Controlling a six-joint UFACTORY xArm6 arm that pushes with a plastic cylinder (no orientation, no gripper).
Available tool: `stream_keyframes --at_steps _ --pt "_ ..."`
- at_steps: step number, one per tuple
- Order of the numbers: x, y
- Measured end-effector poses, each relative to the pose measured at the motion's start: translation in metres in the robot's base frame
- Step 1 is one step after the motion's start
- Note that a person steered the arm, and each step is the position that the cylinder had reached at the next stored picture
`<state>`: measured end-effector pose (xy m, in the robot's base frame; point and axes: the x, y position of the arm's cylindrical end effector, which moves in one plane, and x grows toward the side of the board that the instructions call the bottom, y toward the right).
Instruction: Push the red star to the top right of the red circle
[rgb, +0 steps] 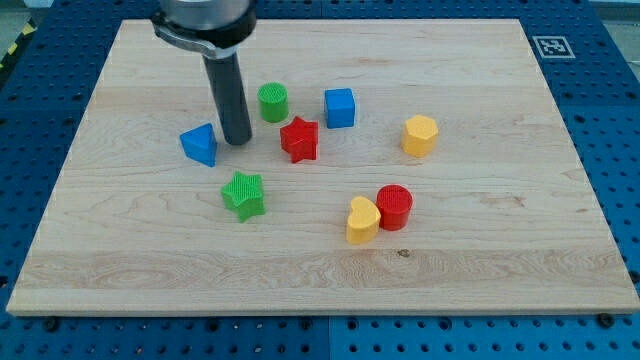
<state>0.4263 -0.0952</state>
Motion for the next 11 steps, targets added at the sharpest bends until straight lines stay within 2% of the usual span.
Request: stream_keyframes --at_steps 1,5,8,10,11 --pt "0.007 0.022" --pt "-0.006 0.032" --pt "0.035 0.169" --pt "0.045 0.269" --pt "0.045 0.249"
